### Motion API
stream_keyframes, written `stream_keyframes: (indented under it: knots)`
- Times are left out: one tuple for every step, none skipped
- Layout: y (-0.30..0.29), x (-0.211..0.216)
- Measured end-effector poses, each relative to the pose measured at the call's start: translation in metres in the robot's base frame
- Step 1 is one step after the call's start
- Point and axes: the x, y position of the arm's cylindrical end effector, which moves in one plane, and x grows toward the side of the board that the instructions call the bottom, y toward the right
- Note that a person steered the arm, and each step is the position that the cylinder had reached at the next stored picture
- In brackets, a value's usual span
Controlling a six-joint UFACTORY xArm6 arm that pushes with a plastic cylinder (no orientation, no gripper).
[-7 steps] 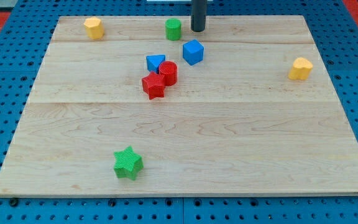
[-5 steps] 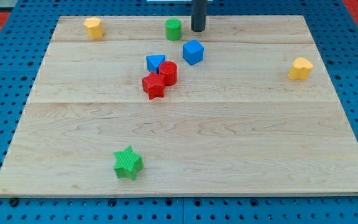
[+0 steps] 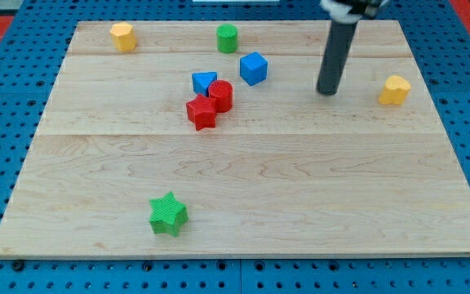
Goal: Move the red star parallel to the green circle
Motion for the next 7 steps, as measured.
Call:
stream_keyframes:
  knots:
    - [-0.058, 0.057]
    - [-0.152, 0.055]
    - [-0.23, 0.035]
    - [-0.206, 0.018]
    - [-0.154, 0.02]
    - [-0.084, 0.024]
    - [-0.05, 0.014]
